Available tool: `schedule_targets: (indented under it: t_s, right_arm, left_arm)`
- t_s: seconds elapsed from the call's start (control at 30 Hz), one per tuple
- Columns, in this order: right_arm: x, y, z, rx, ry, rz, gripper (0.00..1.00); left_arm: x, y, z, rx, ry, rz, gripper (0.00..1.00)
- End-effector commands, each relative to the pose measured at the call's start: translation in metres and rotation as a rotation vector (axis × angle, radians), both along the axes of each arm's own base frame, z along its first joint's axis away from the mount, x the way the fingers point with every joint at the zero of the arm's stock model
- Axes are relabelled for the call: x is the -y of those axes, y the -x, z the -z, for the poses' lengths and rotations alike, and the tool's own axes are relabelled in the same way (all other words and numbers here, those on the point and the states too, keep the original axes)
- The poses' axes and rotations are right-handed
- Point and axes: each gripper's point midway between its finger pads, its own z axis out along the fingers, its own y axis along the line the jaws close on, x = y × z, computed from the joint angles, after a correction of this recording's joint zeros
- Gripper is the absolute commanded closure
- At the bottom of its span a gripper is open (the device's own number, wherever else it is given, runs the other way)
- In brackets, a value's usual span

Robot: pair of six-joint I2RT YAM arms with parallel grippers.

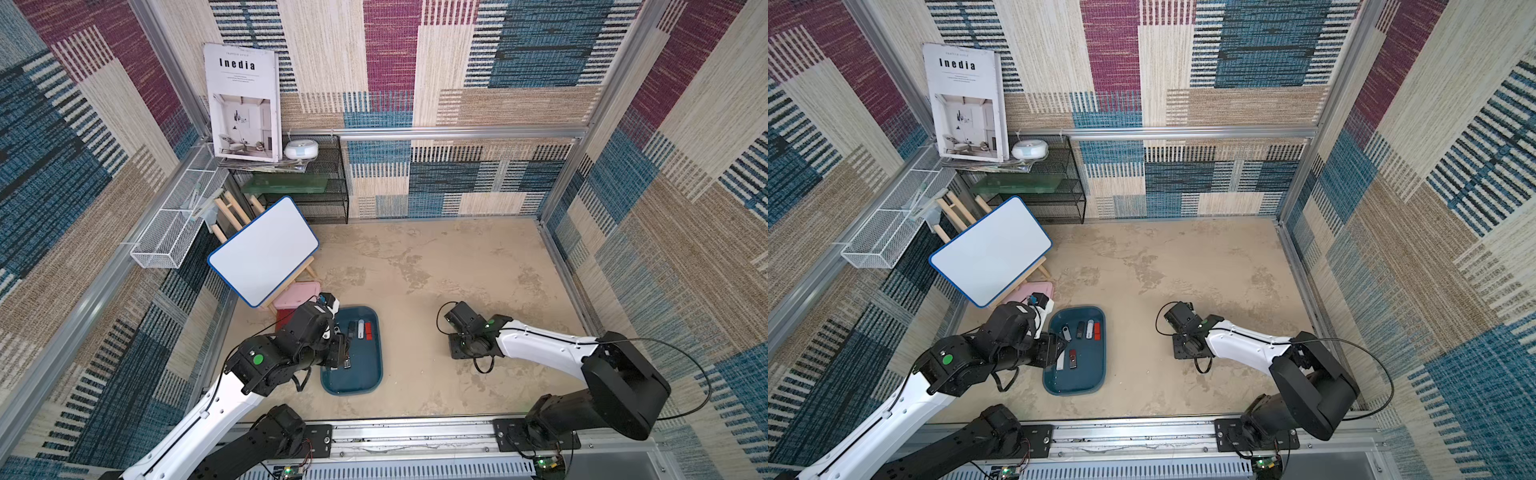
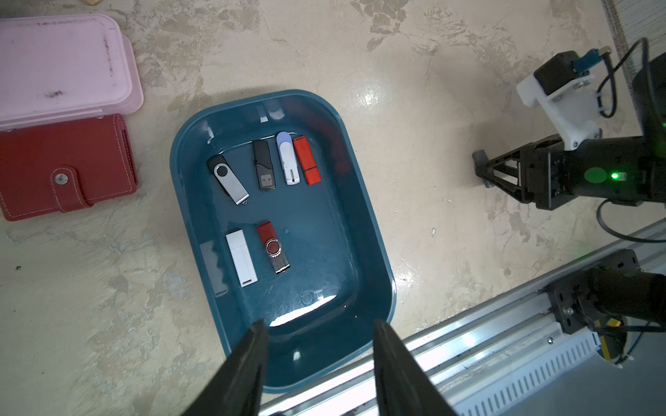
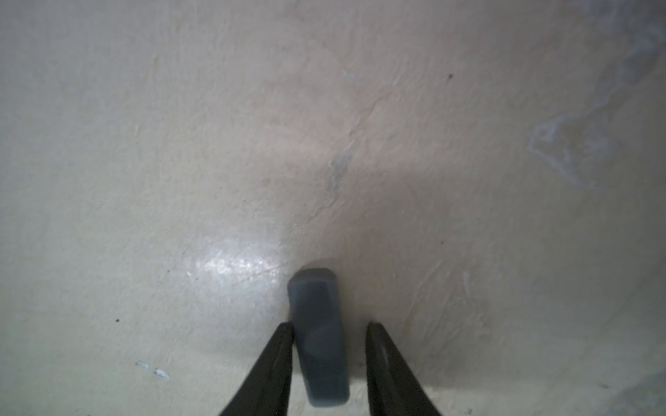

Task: Put the usb flash drive into the storage box
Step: Pick up the USB flash from the center of the board.

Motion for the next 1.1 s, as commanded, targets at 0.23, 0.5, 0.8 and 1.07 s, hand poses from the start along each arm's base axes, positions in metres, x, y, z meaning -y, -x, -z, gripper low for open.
schedule_targets:
  t_s: [0.23, 0.5, 0.8, 1.07]
  right_arm:
    - [0.000, 0.017, 0.020, -0.094, 0.071, -0.032, 0.72]
    - [-0.005, 0.012, 0.012, -0.066, 0.067, -0.032, 0.82]
    - [-0.038, 0.006, -0.045, 0.044, -0.099, -0.051, 0.87]
    - [-0.125, 0.024, -0.121, 0.100, -0.426, -0.129, 0.89]
  left_arm:
    - [0.002, -0.002, -0.001, 0.007, 0.003, -0.001, 0.48]
    - [0.001, -0.002, -0.001, 0.008, 0.003, -0.001, 0.48]
    - [-0.003, -0.003, -0.005, 0.034, 0.001, -0.017, 0.48]
    - [-0.029, -0.006, -0.016, 0.107, -0.036, -0.131, 0.48]
